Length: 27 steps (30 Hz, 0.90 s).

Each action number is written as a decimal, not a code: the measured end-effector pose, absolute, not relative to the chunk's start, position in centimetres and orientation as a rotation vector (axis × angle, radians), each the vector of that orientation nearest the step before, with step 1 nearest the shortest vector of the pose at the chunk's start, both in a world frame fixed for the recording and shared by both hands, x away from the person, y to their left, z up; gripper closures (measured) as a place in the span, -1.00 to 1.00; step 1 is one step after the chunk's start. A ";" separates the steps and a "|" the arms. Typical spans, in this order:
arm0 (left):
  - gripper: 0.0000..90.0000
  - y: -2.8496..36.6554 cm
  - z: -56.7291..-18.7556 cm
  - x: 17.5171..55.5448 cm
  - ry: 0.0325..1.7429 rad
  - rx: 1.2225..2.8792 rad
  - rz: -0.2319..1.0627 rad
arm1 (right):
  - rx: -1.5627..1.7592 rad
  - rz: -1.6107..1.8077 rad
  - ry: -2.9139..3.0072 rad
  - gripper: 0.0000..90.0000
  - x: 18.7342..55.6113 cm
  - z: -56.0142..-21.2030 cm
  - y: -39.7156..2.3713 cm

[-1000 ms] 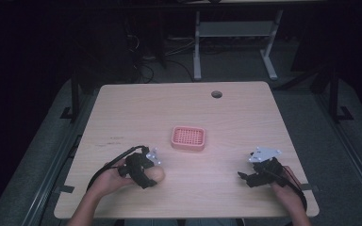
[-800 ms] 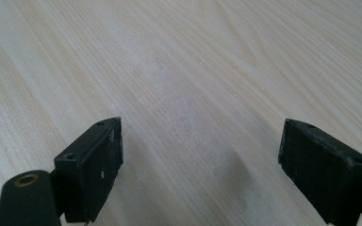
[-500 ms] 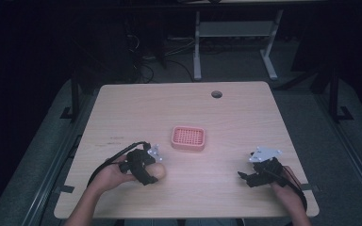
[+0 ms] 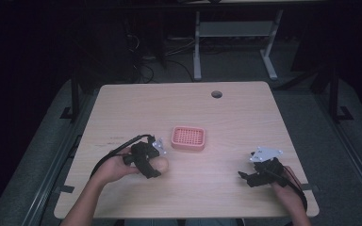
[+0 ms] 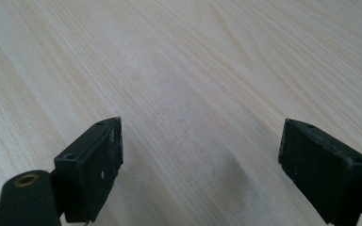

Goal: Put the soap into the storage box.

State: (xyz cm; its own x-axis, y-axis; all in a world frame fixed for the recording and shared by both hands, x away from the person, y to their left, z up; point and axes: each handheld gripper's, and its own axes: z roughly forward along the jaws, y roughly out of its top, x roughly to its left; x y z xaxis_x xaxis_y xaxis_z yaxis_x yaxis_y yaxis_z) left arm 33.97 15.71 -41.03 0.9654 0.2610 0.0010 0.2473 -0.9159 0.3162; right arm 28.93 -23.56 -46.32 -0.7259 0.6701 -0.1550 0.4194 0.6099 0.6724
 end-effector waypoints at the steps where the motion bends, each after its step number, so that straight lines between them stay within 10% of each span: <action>1: -0.29 15.6 -41.0 34.1 0.371 2.800 0.063 | 0.865 0.877 2.445 -0.69 29.0 -46.3 -23.6; 27: -0.29 13.2 -39.0 36.9 0.335 2.804 0.035 | 0.882 0.904 2.418 -0.69 28.8 -46.0 -23.7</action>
State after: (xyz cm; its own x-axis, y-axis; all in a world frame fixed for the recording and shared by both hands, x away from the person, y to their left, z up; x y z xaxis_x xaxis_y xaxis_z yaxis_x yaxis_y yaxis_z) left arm 36.90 13.18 -38.98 0.9722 0.2339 -0.0127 0.2260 -0.9226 0.3127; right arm 28.79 -23.68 -46.00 -0.7153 0.6823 -0.1507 0.4160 0.5892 0.6927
